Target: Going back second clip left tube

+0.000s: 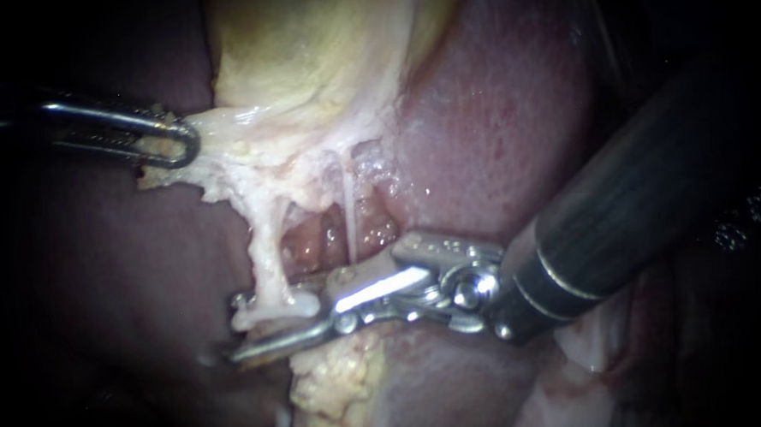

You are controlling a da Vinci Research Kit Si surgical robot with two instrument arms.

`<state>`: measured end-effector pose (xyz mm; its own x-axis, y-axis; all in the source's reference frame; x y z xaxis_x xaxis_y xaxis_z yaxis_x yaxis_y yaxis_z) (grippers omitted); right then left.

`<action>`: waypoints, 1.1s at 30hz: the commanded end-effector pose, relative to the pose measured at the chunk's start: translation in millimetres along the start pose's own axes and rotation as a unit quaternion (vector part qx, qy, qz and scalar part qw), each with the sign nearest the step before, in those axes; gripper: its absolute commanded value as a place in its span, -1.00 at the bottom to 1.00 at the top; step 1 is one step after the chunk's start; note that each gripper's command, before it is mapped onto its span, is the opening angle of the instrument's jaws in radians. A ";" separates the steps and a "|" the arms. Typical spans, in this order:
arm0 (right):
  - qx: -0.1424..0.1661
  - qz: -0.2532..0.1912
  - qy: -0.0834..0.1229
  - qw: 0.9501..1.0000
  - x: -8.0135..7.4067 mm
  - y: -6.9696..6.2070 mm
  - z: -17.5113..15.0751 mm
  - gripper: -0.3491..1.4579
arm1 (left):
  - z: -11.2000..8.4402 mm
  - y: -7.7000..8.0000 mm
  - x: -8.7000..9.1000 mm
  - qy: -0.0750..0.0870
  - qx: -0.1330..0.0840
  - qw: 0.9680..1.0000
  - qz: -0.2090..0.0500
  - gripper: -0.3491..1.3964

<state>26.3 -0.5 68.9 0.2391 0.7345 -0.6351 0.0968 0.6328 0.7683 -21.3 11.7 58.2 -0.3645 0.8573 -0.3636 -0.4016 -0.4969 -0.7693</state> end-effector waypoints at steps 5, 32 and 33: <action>-0.032 -0.061 0.005 0.998 -0.2 2.0 -0.8 -0.07 | 0.0 0.0 0.0 0.000 0.000 1.000 0.000 -1.00; -0.022 -0.149 -0.004 0.989 -1.4 0.6 -5.9 -0.06 | -0.1 0.1 0.0 0.000 0.000 1.000 0.000 -1.00; -0.021 -0.152 -0.004 0.988 -1.4 0.4 -6.3 -0.06 | -0.1 0.1 0.0 0.000 0.000 1.000 0.000 -1.00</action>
<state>19.8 0.2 69.5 0.2130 0.5088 -0.8341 0.1266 0.8322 0.5399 -21.2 11.6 58.1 -0.3644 0.8574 -0.3635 -0.4024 -0.4970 -0.7688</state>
